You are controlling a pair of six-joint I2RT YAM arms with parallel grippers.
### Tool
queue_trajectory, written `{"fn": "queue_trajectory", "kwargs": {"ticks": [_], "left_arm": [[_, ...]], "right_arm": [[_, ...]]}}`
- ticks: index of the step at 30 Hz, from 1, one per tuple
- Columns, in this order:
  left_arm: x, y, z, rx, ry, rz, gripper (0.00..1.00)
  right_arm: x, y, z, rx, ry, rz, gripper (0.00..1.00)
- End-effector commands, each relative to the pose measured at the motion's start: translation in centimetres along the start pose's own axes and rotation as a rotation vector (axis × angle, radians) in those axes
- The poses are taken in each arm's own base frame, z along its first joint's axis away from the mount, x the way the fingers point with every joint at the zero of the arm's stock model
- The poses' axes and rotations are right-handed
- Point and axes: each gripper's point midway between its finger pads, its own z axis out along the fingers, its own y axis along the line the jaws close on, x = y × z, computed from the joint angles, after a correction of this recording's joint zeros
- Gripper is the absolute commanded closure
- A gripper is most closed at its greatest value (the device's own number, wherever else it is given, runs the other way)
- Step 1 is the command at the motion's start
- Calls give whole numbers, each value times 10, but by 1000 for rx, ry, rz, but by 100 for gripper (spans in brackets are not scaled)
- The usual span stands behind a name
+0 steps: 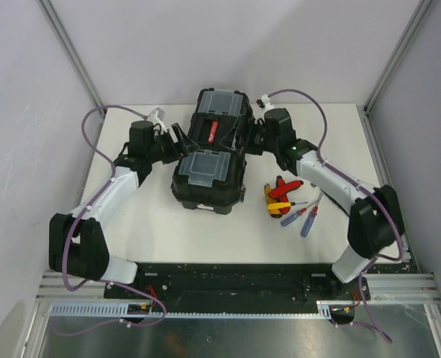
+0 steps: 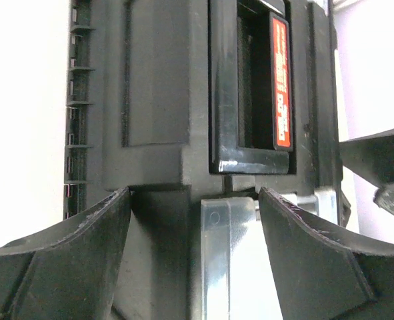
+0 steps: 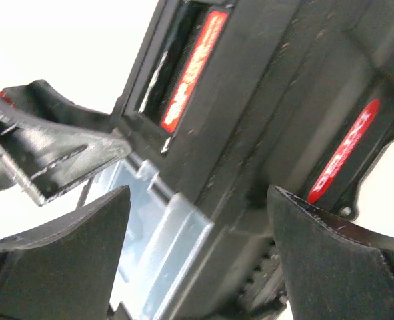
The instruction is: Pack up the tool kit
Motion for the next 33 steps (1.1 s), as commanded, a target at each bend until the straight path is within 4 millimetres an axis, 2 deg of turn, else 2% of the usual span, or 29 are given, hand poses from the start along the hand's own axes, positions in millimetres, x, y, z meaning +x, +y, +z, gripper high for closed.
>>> {"fn": "queue_trajectory", "kwargs": {"ticks": [1,3,7,15,17,20,23,26,30,33], "left_arm": [[39,-56,-12,225,167,1,20],[39,-52,-13,219,162,5,19],[39,-48,-14,213,162,5,19],[30,-45,-17,207,136,15,17],[28,-43,-17,202,129,16,16],[26,-41,-17,198,128,14,16],[23,-38,-16,195,126,13,16],[24,-37,-15,195,132,14,16],[23,-35,-15,195,134,20,16],[22,-34,-15,194,135,23,16]], "right_arm": [[-10,18,-44,-54,-90,-190,14],[1,-3,-55,-68,-95,-222,15],[4,-23,-66,-104,-118,-279,19],[5,-43,-69,-89,-91,-302,33],[3,-44,-66,-92,-97,-305,40],[2,-56,-62,-63,-97,-318,53],[2,-75,-61,-41,-78,-375,58],[-1,-86,-62,-75,-63,-423,55],[-12,-88,-70,-120,-81,-505,41],[-12,-88,-70,-163,-62,-575,32]]}}
